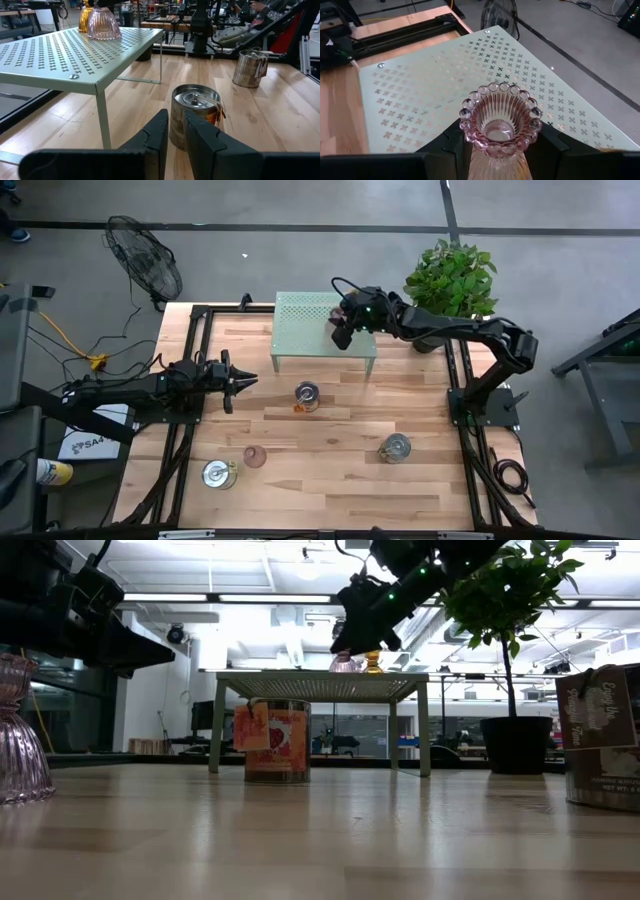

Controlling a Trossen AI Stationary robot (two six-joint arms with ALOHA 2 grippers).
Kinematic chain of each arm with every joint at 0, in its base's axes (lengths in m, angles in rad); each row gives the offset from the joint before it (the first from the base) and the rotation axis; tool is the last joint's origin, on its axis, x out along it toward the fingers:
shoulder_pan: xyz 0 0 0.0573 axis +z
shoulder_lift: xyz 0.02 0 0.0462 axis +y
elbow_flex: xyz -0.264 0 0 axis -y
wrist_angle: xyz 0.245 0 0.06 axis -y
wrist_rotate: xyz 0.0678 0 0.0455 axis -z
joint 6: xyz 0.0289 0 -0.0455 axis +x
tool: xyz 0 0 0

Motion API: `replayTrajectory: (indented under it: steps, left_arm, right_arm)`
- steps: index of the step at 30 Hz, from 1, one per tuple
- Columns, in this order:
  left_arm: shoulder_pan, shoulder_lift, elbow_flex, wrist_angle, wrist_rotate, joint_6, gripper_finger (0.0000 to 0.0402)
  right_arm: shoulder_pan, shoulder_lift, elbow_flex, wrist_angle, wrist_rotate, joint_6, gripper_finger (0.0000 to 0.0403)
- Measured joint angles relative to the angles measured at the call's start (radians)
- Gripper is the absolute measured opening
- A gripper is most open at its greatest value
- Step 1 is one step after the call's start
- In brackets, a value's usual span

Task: Pick & Place candle stick holders
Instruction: Put the top purple glass candle holder on the shelf

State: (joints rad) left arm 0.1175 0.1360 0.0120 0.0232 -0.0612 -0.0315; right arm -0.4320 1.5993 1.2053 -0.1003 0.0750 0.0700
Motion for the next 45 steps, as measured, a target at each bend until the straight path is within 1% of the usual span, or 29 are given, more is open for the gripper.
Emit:
replayTrajectory:
  steps: [16,35,42,45]
  left_arm:
    - [0.0,0.0,0.0,0.0,0.0,0.0,0.0058]
    - [0.0,0.0,0.0,0.0,0.0,0.0,0.0058]
    - [0.0,0.0,0.0,0.0,0.0,0.0,0.0058]
    - [0.0,0.0,0.0,0.0,0.0,0.0,0.0058]
  right_arm:
    - [-0.014,-0.001,0.002,-0.029,-0.003,-0.004,0.0144]
    - [-0.013,-0.004,0.0,-0.034,0.001,0.027,0.0227]
    - [-0.013,-0.035,0.0,-0.066,-0.006,0.018,0.0234]
    - [-0.013,-0.063,0.0,-0.102,0.015,0.009,0.0234]
